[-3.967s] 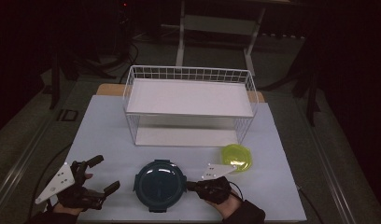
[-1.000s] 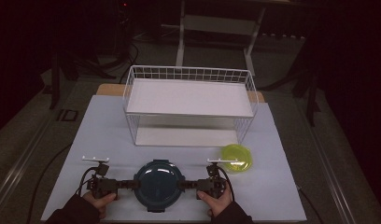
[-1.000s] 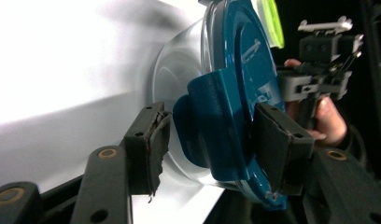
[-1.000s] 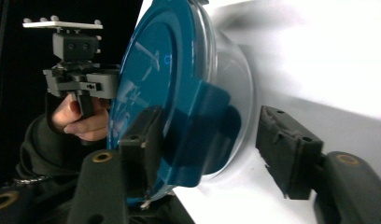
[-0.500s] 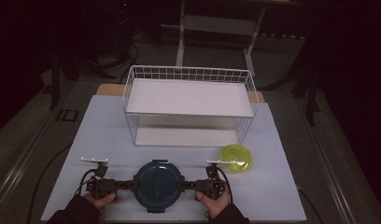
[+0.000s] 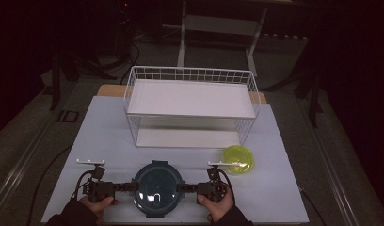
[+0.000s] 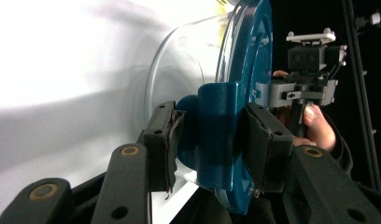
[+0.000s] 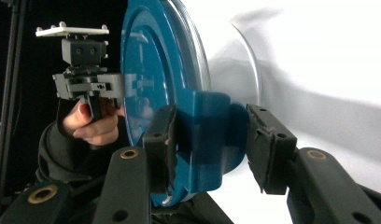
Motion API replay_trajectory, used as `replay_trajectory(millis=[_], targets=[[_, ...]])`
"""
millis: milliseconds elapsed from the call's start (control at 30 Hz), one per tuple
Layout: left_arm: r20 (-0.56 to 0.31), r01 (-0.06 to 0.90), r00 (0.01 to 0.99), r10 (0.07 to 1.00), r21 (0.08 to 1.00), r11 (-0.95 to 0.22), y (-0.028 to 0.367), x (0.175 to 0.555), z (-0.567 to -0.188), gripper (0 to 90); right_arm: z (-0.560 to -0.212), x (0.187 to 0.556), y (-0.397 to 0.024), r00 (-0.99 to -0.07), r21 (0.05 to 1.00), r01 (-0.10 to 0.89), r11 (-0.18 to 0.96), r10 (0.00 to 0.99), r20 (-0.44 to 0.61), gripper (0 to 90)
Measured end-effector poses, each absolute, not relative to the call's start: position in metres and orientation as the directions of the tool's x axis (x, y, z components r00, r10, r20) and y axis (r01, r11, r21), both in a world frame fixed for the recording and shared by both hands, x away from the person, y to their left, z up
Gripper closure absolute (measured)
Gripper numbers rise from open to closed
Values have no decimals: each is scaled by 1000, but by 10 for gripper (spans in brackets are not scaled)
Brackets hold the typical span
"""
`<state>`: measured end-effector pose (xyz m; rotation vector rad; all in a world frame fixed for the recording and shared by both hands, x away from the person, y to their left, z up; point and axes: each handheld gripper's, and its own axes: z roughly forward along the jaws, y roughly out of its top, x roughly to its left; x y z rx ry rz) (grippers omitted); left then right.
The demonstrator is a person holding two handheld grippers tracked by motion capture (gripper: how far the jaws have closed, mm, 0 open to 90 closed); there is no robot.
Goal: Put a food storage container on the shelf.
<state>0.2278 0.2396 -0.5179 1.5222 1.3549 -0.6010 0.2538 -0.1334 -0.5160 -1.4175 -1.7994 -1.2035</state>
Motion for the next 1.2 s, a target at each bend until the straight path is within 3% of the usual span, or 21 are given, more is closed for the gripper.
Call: replay_trajectory(millis=[1200], targets=[[-817,876,423,393,479,55,197,279,-426,573,-414,285,-178,-422,498,866,-45,467,777,560]])
